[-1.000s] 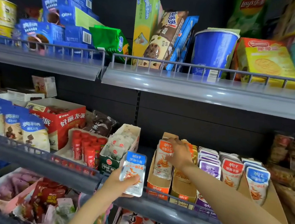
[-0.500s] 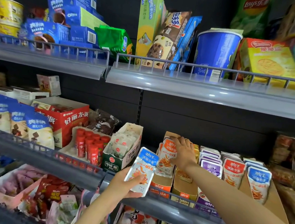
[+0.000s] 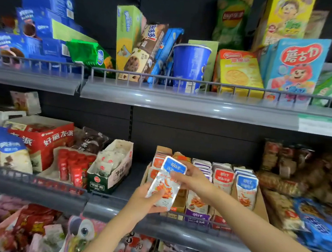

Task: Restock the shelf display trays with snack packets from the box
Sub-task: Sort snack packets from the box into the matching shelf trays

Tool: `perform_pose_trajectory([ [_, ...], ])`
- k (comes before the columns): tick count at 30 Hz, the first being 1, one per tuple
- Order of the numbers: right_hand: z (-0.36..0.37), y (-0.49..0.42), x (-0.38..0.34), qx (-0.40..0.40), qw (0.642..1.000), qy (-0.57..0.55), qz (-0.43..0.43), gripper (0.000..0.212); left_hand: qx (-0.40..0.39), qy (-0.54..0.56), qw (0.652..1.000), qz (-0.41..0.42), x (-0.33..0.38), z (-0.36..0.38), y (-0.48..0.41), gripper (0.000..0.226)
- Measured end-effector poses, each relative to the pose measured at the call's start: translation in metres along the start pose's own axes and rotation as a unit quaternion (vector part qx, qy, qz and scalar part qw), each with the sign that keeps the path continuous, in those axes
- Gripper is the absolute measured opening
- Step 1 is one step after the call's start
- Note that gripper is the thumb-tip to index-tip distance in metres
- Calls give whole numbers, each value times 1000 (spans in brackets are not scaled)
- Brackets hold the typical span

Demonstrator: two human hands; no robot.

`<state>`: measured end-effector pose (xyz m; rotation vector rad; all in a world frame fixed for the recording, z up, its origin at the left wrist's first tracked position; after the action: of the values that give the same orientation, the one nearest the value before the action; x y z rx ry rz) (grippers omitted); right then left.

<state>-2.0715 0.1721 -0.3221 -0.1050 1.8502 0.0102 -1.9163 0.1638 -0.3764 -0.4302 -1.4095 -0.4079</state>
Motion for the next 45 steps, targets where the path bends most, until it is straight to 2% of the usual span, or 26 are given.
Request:
perform_pose_trajectory([
  [7, -96, 66, 18, 79, 997, -19, 10, 39, -62, -70, 996, 12, -2, 102, -23, 22],
  [11, -150, 97, 34, 92, 995, -49, 9, 38, -99, -136, 985, 29, -5, 154, -42, 23],
  [14, -184, 109, 48, 104, 992, -73, 8, 36, -113, -177, 976, 49, -6, 186, -57, 15],
  [17, -219, 111, 61, 145, 987, -74, -2, 36, -90, -237, 965, 69, -8, 204, -78, 18],
  [19, -242, 108, 69, 188, 980, -69, -17, 38, -48, -273, 959, 62, -14, 204, -91, 30],
  [21, -259, 101, 76, 222, 975, -5, -29, 40, -37, -317, 947, 36, -24, 202, -98, 47],
  [25, -257, 79, 83, 231, 965, 114, -56, 32, -106, -382, 918, -11, -43, 209, -98, 71],
  [28, -248, 64, 89, 183, 959, 210, -48, 29, -134, -376, 917, -2, -44, 217, -96, 65],
  [33, -247, 54, 100, 167, 909, 380, -35, 37, -133, -380, 915, 8, -46, 218, -97, 61],
  [36, -241, 52, 104, 153, 895, 416, -39, 41, -132, -386, 913, 4, -47, 217, -96, 63],
  [42, -234, 57, 105, 177, 869, 462, -23, 52, -124, -398, 909, 13, -45, 217, -92, 68],
  [45, -233, 66, 102, 197, 869, 453, -27, 55, -110, -388, 914, 36, -39, 215, -82, 66],
])
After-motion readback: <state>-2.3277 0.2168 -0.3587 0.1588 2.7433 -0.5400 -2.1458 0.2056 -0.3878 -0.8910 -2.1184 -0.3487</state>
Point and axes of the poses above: each hand's wrist, its own y-axis away from the middle knuckle, its own z-axis out of the palm, x = y × z, the point moved 5 cm from there along -y, towards the middle knuckle, and after that the axes turned 6 degrees about -x, right-handed, at the moved point
